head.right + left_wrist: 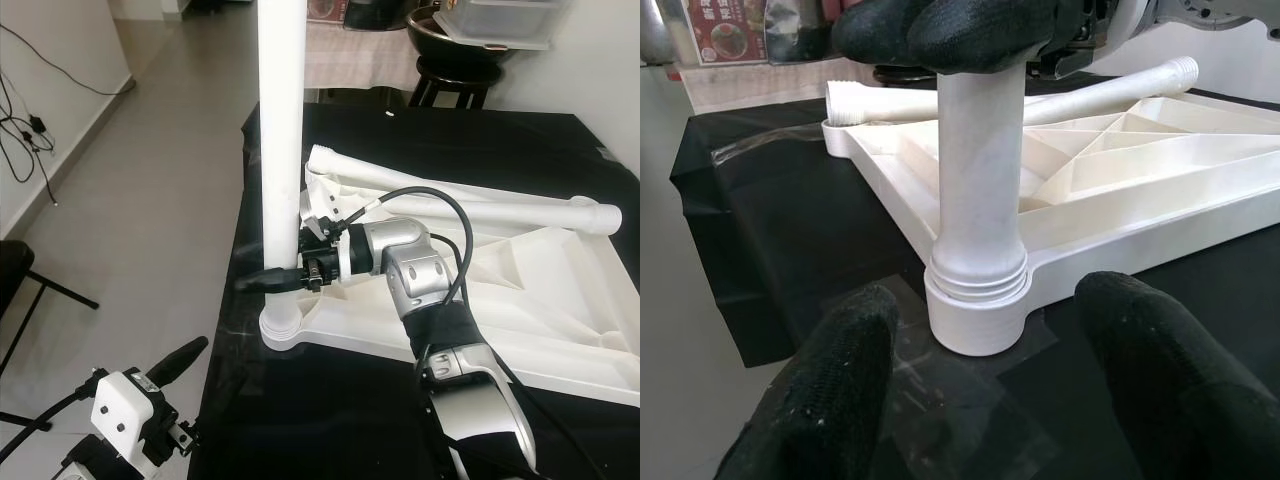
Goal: Building children table
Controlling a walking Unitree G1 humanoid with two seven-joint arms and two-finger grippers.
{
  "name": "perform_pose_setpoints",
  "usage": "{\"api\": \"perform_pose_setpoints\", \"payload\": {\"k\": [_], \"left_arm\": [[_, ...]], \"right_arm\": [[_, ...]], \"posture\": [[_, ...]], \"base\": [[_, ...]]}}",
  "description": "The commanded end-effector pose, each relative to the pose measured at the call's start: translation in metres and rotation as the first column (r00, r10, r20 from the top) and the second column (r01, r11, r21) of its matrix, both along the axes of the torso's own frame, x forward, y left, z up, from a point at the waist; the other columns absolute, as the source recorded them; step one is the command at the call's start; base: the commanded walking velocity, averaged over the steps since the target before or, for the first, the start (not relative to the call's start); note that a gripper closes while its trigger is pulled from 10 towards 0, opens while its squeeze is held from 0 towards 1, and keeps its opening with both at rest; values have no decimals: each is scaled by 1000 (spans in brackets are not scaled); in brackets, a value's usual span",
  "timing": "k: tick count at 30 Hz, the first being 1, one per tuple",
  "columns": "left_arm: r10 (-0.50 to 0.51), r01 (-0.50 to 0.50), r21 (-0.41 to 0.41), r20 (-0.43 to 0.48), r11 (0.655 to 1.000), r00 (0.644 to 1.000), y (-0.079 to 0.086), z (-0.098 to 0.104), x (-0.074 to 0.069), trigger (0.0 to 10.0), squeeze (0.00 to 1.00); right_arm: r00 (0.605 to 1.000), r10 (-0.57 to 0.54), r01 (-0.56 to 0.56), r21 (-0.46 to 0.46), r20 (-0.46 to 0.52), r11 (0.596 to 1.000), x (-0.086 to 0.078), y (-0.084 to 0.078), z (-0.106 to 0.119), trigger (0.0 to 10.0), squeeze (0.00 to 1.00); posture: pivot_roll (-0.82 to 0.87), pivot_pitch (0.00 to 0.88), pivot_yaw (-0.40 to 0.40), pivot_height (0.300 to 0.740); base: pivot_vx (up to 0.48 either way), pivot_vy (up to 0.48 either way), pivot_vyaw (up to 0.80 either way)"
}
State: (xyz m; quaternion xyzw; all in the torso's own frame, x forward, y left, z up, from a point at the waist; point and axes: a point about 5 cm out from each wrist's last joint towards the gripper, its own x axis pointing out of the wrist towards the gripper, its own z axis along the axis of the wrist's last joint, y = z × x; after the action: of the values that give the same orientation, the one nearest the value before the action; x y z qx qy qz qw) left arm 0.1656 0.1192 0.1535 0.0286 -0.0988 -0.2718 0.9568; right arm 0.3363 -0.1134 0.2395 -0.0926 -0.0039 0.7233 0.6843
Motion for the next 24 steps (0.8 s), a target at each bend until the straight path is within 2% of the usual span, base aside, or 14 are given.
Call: {"api": "perform_pose_setpoints", "payload": {"k": [1, 5, 7, 8, 9, 10, 11, 12, 13, 14, 17, 21, 23, 24], "left_arm": [[-3, 3, -1, -8, 1000, 1000, -2, 0, -1, 10000, 0], [-5, 5, -2, -7, 1000, 1000, -1, -1, 0, 10000, 0], [-4, 4, -1, -5, 1000, 1000, 0, -1, 1, 10000, 0], [-4, 4, -1, -5, 1000, 1000, 0, -1, 1, 10000, 0], [-3, 3, 0, -4, 1000, 1000, 0, -1, 1, 10000, 0], [-3, 3, 0, -4, 1000, 1000, 0, -1, 1, 10000, 0], [-1, 1, 1, -4, 1000, 1000, 1, -1, 1, 10000, 0], [-1, 1, 1, -4, 1000, 1000, 1, -1, 1, 10000, 0], [0, 0, 2, -2, 1000, 1000, 1, -1, 2, 10000, 0], [1, -1, 4, -2, 1000, 1000, 2, -1, 3, 10000, 0], [1, -1, 6, -2, 1000, 1000, 2, -2, 4, 10000, 0], [4, -3, 7, -4, 1000, 1000, 2, -3, 5, 10000, 0], [4, -3, 7, -4, 1000, 1000, 2, -3, 5, 10000, 0], [9, -9, 7, -3, 1000, 1000, 2, -3, 5, 10000, 0]], "right_arm": [[1000, 9, -9, 22, -5, 1000, -4, -2, -3, 0, 0], [989, -143, 141, 78, 23, 987, -12, -13, -6, 0, 0], [934, -356, 353, 139, -1, 925, -23, -12, -18, 0, 0], [934, -356, 353, 139, -1, 925, -23, -12, -18, 0, 0], [896, -442, 441, 156, -30, 884, -28, -11, -23, 0, 0], [896, -442, 441, 156, -30, 884, -28, -11, -23, 0, 0], [701, -711, 707, 189, -60, 681, -25, -8, -35, 0, 0], [701, -711, 707, 189, -60, 681, -25, -8, -35, 0, 0], [528, -843, 845, 153, -99, 512, -40, 0, -54, 0, 0], [426, -899, 902, 131, -106, 412, -52, 6, -65, 0, 0], [388, -914, 920, 104, -113, 378, -60, 12, -73, 0, 0], [433, -895, 900, 96, -107, 424, -54, 17, -75, 0, 0], [433, -895, 900, 96, -107, 424, -54, 17, -75, 0, 0], [453, -885, 891, 90, -103, 446, -54, 19, -75, 3255, 0]], "posture": [[16, 171, -69, 740], [2, 166, -70, 740], [3, 165, -79, 740], [3, 165, -79, 740], [3, 165, -79, 740], [3, 165, -79, 740], [6, 162, -84, 740], [6, 162, -84, 740], [16, 164, -70, 740], [26, 154, -58, 740], [24, 149, -56, 740], [33, 136, -74, 740], [33, 136, -74, 740], [33, 135, -74, 740]], "base": [[0, 0, 0], [0, 0, 0], [0, 0, 0], [0, 0, 0], [0, 0, 0], [0, 0, 0], [0, 0, 0], [0, 0, 0], [0, 0, 0], [0, 0, 0], [0, 0, 0], [0, 0, 0], [0, 0, 0], [0, 0, 0]]}}
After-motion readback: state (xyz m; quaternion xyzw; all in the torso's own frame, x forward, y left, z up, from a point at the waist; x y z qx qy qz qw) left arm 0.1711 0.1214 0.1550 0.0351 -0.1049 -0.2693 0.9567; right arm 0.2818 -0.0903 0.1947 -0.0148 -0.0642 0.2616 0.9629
